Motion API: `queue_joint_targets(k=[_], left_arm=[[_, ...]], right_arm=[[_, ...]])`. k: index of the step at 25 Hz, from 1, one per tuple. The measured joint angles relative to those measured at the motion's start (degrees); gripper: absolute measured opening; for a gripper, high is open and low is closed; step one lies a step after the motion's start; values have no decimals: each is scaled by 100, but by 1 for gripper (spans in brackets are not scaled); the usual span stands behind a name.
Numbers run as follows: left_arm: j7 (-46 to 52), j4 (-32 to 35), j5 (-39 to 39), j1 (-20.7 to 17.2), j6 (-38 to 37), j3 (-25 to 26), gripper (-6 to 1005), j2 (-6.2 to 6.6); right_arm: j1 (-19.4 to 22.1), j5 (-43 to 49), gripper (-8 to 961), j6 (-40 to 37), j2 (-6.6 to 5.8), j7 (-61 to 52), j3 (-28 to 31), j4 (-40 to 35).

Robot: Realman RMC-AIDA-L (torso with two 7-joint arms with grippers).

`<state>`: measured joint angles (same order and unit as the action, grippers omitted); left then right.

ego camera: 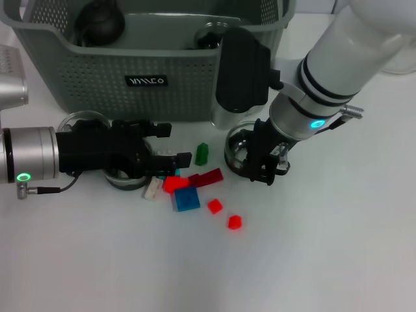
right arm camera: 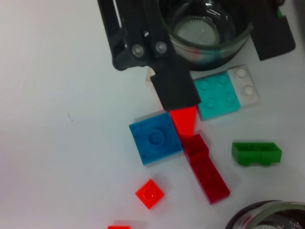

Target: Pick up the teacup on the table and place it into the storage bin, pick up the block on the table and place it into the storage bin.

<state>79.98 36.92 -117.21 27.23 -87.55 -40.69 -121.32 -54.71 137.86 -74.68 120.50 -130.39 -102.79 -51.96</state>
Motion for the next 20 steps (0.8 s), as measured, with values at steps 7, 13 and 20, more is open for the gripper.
queue_joint_targets(k=[7, 13, 20], left_arm=[[-1, -8, -3, -18, -12, -1, 860, 13], [-3, -9, -4, -74, -34, -9, 859, 21], [-69, -34, -4, -97, 2, -8, 858, 6]], right_arm=[[317, 65, 68, -657, -17, -67, 448, -615], [957, 257, 78, -1808, -23, -317, 1261, -2303], [982, -1174, 91, -2976, -26, -526, 2669, -3909]])
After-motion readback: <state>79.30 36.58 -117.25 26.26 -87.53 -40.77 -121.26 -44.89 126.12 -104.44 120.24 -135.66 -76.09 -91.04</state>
